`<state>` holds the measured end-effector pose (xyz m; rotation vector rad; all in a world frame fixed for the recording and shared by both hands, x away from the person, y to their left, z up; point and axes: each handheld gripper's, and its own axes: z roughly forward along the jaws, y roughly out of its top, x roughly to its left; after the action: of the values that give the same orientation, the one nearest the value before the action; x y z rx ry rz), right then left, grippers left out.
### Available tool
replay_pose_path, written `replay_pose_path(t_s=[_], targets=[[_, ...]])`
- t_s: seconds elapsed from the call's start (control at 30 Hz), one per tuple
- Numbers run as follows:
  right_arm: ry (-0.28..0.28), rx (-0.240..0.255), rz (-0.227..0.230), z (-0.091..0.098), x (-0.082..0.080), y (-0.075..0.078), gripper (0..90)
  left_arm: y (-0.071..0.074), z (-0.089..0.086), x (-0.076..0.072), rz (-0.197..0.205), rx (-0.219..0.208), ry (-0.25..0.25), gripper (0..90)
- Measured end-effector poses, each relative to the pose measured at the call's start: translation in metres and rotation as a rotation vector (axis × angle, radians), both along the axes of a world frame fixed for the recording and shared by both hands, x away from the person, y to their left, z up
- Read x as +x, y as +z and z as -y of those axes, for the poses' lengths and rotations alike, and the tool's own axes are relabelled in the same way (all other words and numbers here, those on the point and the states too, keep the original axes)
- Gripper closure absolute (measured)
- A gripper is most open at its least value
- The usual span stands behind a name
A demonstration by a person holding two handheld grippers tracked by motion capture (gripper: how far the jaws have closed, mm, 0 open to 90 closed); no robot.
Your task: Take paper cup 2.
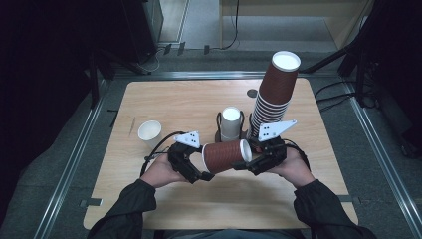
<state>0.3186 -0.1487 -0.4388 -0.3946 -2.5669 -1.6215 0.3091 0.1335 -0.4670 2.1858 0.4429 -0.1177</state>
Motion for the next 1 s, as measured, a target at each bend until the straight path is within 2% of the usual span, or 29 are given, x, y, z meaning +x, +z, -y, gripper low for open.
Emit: replay_pose_path(t_s=[0.07,0.17,0.33,0.47,0.5,0.57,0.63,0.77,0.8,0.83,0.97,1.0], targets=[[0.003,0.020,0.001,-0.003,0.000,0.001,22.0,0.000,0.001,0.000,-0.004,-0.018,-0.005,0.0],[0.009,0.047,-0.009,-0.006,-0.001,0.000,22.0,0.002,0.002,-0.001,0.010,-0.036,-0.005,0.0],[0.025,0.072,-0.035,-0.011,-0.001,-0.002,21.9,0.007,0.001,-0.004,0.024,-0.111,0.000,0.0],[0.033,0.090,-0.044,-0.015,-0.001,-0.003,22.0,0.009,-0.002,-0.005,0.048,-0.115,0.007,5.1],[0.033,0.094,-0.046,-0.015,-0.001,-0.003,22.1,0.010,-0.003,-0.006,0.064,-0.107,0.010,5.9],[0.033,0.088,-0.040,-0.015,-0.002,-0.003,22.2,0.011,-0.003,-0.006,0.066,-0.096,0.007,7.0],[0.038,0.075,-0.035,-0.015,-0.002,-0.003,22.1,0.010,-0.002,-0.005,0.056,-0.080,-0.005,8.4],[0.050,0.038,-0.067,-0.015,-0.001,-0.003,18.6,0.011,-0.003,-0.003,0.030,-0.058,-0.022,9.2],[0.048,0.030,-0.064,-0.015,-0.001,-0.003,15.7,0.012,-0.004,-0.003,0.030,-0.050,-0.017,9.2],[0.040,0.021,-0.058,-0.014,-0.001,-0.002,15.2,0.013,-0.006,-0.003,0.036,-0.041,-0.009,9.1],[0.026,-0.029,-0.027,-0.011,-0.004,0.000,15.1,0.015,-0.010,-0.001,0.019,0.008,-0.003,9.1],[0.030,-0.045,-0.020,-0.011,-0.004,-0.001,15.1,0.015,-0.010,-0.002,0.031,0.024,0.000,9.1]])
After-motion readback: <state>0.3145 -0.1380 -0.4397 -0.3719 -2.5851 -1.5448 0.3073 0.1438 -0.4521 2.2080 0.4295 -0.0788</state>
